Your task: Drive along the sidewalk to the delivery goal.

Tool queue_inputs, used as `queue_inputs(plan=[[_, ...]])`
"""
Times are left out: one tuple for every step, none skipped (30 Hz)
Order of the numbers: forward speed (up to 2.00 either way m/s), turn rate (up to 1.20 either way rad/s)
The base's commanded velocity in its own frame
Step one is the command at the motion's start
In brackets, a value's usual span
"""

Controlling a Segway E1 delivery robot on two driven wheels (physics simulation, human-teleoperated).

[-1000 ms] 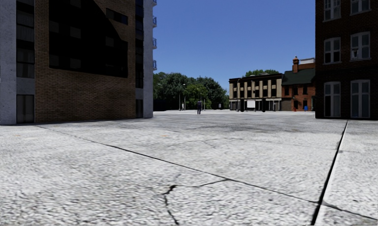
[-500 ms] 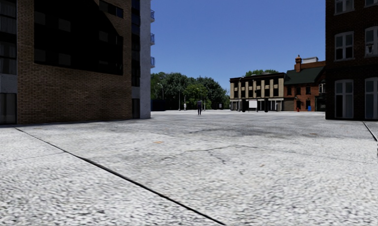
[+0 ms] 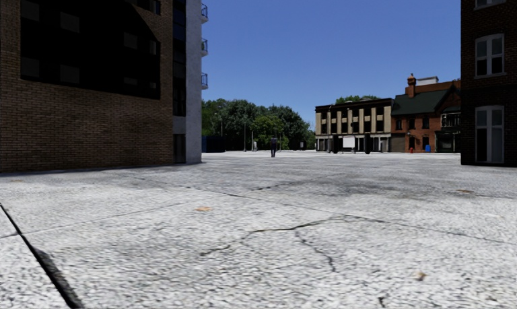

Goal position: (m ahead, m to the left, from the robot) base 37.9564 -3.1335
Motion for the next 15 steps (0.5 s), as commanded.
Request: queue_inputs(plan=[[2.00,0.00],[2.00,0.00],[2.00,0.00],[2.00,0.00],[2.00,0.00],[2.00,0.00],[2.00,0.00],[2.00,0.00],[2.00,0.00],[2.00,0.00],[2.00,0.00],[2.00,0.00],[2.00,0.00],[2.00,0.00],[2.00,0.00]])
